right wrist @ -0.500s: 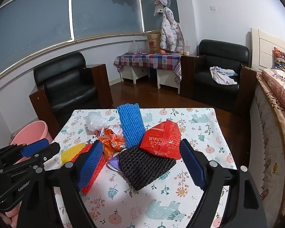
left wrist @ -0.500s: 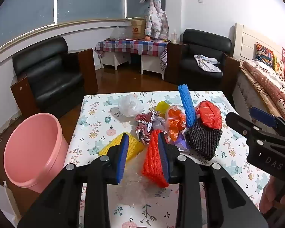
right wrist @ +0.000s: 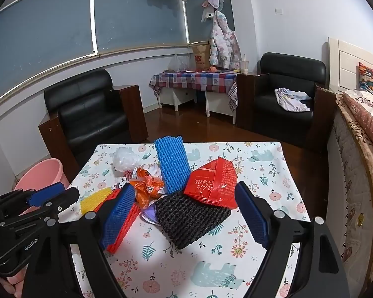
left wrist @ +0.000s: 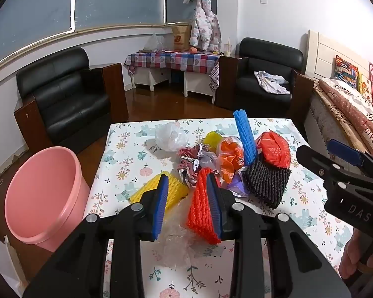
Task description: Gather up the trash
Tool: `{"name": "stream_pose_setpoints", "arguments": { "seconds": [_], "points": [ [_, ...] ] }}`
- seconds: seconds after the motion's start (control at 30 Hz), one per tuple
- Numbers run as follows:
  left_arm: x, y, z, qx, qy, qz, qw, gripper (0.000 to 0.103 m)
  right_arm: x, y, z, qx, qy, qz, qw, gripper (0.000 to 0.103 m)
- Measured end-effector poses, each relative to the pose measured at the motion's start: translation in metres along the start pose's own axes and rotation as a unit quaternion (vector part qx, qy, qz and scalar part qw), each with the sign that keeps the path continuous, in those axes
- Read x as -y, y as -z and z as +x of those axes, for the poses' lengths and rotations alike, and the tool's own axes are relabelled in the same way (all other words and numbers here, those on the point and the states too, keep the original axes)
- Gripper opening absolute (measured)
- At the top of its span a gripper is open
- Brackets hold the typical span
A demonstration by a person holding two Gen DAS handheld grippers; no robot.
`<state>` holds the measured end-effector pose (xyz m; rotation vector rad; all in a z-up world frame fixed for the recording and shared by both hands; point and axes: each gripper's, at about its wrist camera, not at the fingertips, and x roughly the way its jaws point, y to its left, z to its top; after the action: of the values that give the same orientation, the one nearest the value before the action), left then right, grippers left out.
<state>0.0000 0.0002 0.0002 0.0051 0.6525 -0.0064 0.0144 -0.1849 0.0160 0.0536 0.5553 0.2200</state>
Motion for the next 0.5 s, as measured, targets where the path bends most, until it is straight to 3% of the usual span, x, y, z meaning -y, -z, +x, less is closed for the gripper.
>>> {"name": "stream_pose_setpoints", "arguments": {
  "seconds": [0.5],
  "points": [
    [-0.0002,0.0001,0.0002,0.0,0.0,0.0,1.0,0.032,0.0013,0.0014,0.0025,0.001,-0.001,0.001,1.0,0.082]
  ]
}}
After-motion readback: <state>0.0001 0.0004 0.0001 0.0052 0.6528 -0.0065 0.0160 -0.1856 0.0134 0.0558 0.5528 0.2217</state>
